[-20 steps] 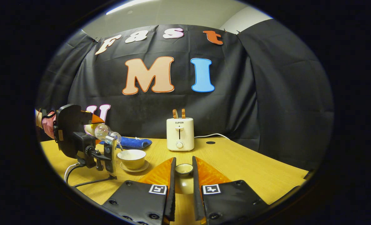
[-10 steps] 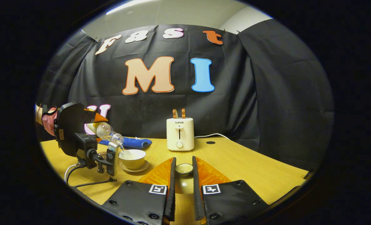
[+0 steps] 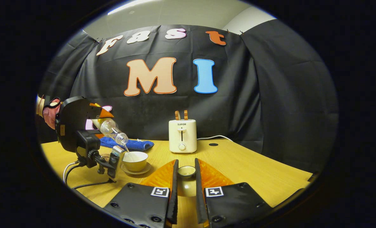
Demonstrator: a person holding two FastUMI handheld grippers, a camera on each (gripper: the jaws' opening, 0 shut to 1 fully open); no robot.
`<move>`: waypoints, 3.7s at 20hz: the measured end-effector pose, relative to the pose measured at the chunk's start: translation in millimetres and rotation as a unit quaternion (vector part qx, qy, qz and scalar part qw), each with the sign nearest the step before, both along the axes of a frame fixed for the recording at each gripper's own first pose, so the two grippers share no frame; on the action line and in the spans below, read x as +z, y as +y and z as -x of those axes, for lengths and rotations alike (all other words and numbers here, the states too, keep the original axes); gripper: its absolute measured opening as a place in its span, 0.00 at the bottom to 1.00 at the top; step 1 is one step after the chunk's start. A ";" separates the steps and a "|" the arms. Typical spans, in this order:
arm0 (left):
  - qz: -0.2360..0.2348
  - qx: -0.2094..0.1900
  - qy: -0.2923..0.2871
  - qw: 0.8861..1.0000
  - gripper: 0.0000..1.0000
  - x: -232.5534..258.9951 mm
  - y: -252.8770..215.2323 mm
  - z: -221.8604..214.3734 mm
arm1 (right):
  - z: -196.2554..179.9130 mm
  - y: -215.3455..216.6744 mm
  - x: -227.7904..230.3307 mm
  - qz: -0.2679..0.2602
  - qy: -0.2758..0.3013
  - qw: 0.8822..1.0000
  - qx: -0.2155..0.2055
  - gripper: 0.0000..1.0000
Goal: Open the teacup lid with one hand, grasp the water bottle and pour water into the teacup with the other hand; after pouring, place the water bottle on the coaster and then close the teacup lid.
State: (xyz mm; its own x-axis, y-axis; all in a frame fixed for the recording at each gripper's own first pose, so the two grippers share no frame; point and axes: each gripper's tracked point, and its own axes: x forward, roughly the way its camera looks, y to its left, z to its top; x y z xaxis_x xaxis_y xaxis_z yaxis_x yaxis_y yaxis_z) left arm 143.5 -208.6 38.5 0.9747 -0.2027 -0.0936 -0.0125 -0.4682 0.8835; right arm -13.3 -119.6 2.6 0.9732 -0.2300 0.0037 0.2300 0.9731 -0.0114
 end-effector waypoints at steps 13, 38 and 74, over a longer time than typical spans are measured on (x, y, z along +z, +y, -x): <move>0.029 0.004 0.029 0.999 0.67 -9.8 0.9 -4.0 | 0.6 0.4 -0.5 0.000 0.000 1.000 0.000 0.27; 0.763 0.035 0.251 0.594 0.65 -18.7 20.5 8.2 | 1.1 0.5 -0.4 0.000 0.001 1.000 0.000 0.26; 0.814 0.088 0.276 0.503 0.95 -62.5 43.3 2.7 | 1.8 0.1 0.5 0.001 0.000 1.000 0.001 0.26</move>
